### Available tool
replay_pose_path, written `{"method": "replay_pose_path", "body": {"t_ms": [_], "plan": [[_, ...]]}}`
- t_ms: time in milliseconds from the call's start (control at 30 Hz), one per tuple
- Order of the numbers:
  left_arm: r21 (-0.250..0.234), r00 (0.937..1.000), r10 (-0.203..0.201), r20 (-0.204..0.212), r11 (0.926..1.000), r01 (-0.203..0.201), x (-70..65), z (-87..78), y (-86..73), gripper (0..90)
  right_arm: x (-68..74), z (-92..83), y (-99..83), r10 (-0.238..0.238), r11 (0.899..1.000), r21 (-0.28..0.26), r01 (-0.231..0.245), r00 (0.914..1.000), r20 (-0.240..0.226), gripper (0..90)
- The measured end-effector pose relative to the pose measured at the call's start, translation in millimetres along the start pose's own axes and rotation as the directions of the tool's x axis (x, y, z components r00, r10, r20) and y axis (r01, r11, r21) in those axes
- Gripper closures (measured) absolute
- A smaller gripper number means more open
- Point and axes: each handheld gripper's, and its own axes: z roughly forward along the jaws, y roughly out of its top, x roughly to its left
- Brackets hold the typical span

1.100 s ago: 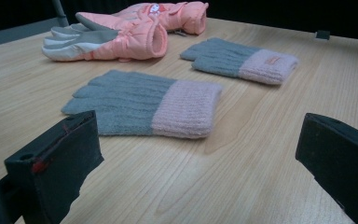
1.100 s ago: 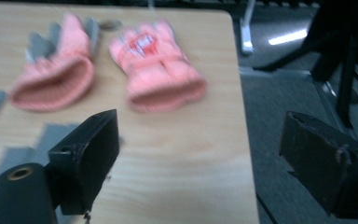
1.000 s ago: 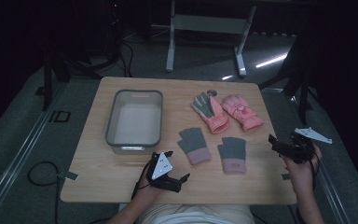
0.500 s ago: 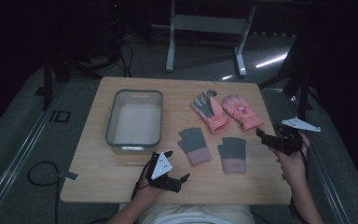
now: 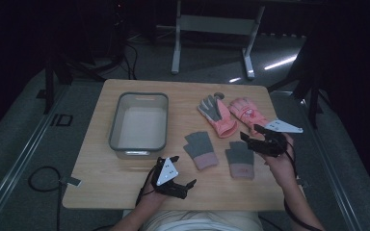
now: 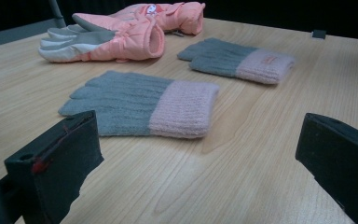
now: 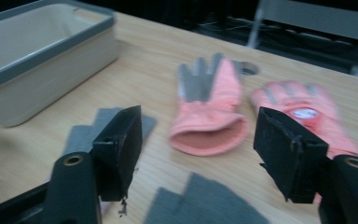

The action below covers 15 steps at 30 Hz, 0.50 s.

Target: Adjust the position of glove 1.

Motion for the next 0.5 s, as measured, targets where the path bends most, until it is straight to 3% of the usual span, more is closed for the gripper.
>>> {"method": "replay_pose_path", "body": {"t_ms": [67,133,233,500], "plan": [[0.002,1.0,0.0,0.0,1.0,0.0,0.1,0.1,0.1,0.0,3.3,3.5,0.1,-0.007,1.0,0.004,0.007,0.9999,-0.012,35.1],[0.0,1.0,0.001,0.001,1.0,-0.001,0.0,0.0,0.0,0.0,16.5,19.4,1.3,-0.05,0.998,0.029,0.052,0.9964,-0.068,36.7],[0.003,1.0,0.004,0.0,1.0,-0.004,-0.3,0.0,0.1,0.0,25.3,29.9,1.5,-0.072,0.996,0.039,0.076,0.9923,-0.101,37.7],[0.0,1.0,0.0,0.002,1.0,0.0,0.0,-0.1,0.0,0.0,38.9,59.1,-5.6,-0.094,0.992,0.068,0.107,0.9798,-0.177,42.9]]}}
